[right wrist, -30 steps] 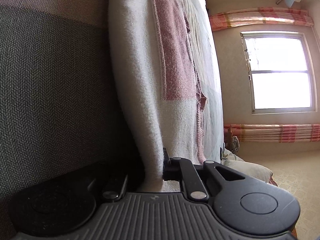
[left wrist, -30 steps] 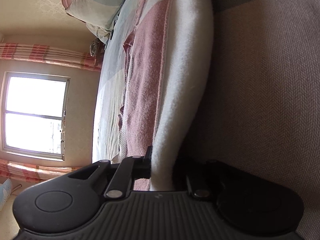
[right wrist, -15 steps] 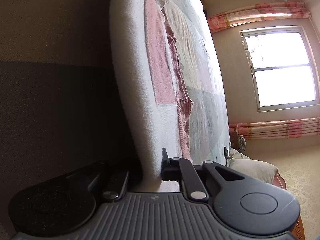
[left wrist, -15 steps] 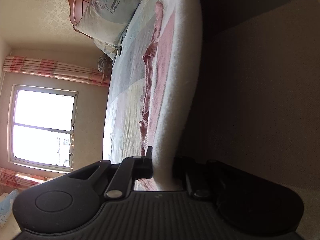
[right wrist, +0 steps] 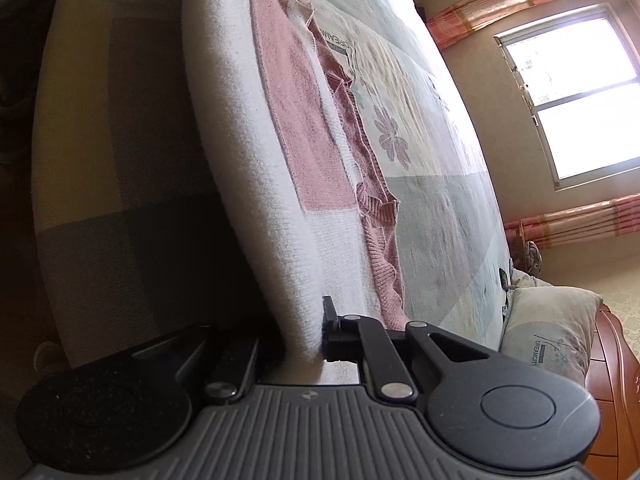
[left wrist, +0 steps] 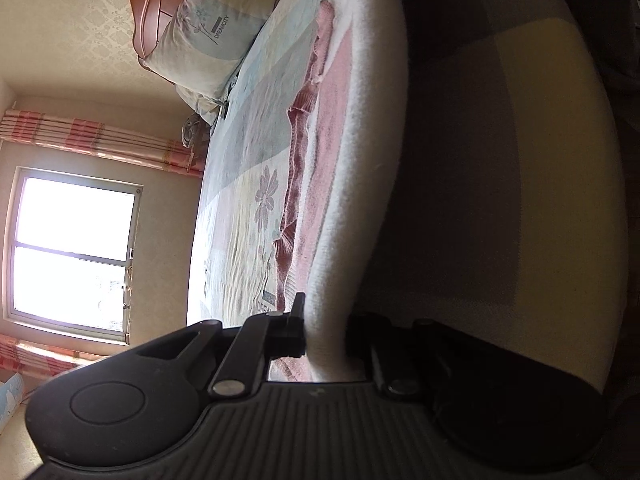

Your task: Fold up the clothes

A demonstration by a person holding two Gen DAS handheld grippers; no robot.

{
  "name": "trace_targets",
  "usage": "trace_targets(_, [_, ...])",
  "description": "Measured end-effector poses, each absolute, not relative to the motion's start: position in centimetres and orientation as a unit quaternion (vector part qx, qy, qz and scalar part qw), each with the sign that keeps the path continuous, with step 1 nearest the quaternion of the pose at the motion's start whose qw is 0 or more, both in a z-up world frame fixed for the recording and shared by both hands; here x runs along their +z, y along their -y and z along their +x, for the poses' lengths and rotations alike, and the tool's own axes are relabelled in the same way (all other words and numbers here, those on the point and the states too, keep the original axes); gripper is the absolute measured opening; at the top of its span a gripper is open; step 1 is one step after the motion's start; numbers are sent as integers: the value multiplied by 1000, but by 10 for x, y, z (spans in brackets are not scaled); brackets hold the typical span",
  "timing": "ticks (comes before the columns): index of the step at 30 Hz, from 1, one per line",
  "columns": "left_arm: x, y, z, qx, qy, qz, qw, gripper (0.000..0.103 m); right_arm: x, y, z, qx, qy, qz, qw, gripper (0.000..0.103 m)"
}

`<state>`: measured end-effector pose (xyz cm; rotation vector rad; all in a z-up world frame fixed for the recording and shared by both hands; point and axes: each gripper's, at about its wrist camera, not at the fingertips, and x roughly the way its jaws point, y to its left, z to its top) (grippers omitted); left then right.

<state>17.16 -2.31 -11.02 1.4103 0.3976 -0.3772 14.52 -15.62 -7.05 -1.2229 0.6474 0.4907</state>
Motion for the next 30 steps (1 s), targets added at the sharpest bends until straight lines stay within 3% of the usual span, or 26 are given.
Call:
trace_targets(10, [-124,20,153,-176,-192,626,735,9,-81,152,144,226,-314,-551,739,12])
trace_targets(14, [-122,21,155,-192,-231,603,739,16,-88,153,157,221,-329,-534,747,15])
trace_targets(16, [-115,19,154,-213,-269,587,733,21,-89,155,162,224,-337,-523,750,22])
trace_targets(20, [-86,5,146,-258,-319,536,738,33,-81,168,169,257,-375,-490,744,49])
trace_targets(23, [-53,-11,151,-277,-341,465,768,45,-63,182,173,276,-396,-447,753,55])
trace_targets(27, [-13,-28,184,-246,-341,330,845,65,-31,202,174,281,-403,-331,806,70])
trace_targets(30, [-6,-37,212,-199,-338,223,892,69,-20,213,181,257,-389,-195,863,82])
